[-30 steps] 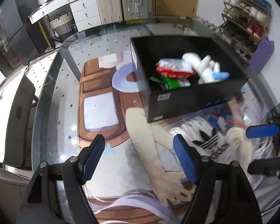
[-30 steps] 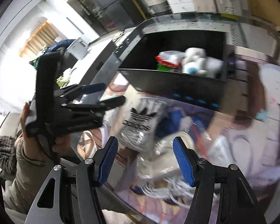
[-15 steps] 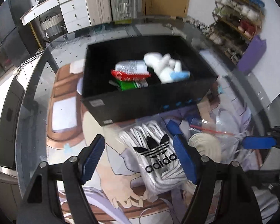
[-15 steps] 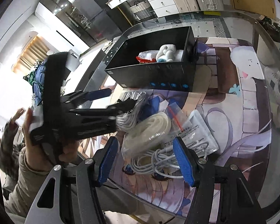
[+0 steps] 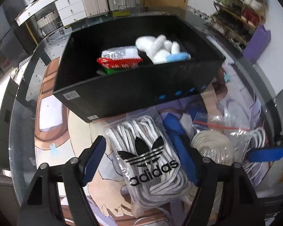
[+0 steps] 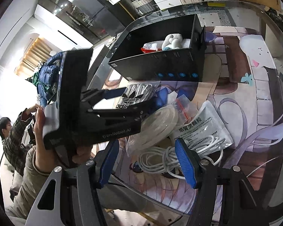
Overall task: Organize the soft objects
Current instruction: 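Grasp the adidas lace bag with the left tool while the right tool grasps the rope bag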
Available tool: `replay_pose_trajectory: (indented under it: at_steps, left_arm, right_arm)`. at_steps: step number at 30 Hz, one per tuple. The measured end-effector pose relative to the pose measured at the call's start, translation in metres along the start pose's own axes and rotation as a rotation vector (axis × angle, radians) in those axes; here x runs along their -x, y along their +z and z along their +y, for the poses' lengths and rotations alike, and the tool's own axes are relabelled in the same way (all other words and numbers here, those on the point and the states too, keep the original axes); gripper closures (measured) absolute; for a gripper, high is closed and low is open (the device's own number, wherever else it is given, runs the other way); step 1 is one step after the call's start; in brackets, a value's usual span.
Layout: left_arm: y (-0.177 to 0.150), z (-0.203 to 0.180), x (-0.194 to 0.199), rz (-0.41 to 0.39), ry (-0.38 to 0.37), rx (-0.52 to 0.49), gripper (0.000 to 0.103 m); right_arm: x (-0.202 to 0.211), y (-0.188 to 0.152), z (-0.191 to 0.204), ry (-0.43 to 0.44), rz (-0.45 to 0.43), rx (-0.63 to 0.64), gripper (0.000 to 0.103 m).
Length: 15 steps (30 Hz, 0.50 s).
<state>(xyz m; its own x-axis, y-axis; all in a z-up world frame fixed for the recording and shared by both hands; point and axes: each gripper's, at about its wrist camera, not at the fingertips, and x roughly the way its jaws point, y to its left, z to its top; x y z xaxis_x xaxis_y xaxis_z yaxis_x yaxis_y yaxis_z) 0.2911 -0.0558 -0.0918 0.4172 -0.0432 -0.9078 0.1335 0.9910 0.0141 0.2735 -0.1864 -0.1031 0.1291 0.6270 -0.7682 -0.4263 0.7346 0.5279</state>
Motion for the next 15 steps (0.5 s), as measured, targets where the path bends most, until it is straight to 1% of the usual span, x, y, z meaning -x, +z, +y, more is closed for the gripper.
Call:
replay_pose_trajectory:
  at_steps: [1, 3, 4, 7, 10, 15]
  left_arm:
    - [-0.001, -0.002, -0.001, 0.006, 0.005, -0.015, 0.041]
    - [-0.004, -0.001, 0.000, 0.005, -0.001, -0.030, 0.047]
    - [-0.006, 0.002, 0.002, 0.007, -0.014, -0.032, 0.052]
    - [-0.012, 0.012, 0.006, 0.008, -0.048, -0.037, 0.058]
    - [-0.017, 0.025, 0.010, 0.003, -0.057, -0.024, 0.059]
    - [-0.025, 0.039, 0.013, 0.001, -0.043, -0.016, 0.059]
  right_arm:
    - [-0.001, 0.001, 0.000, 0.003, 0.001, -0.002, 0.040]
    - [-0.006, 0.003, 0.000, 0.008, 0.004, -0.004, 0.040]
    - [-0.007, 0.003, 0.001, 0.011, 0.004, -0.005, 0.040]
    - [-0.013, 0.006, 0.006, 0.003, 0.012, 0.000, 0.040]
    - [-0.023, 0.009, 0.014, -0.013, 0.035, 0.004, 0.039]
    - [-0.034, 0.018, 0.027, -0.088, 0.028, 0.017, 0.034]
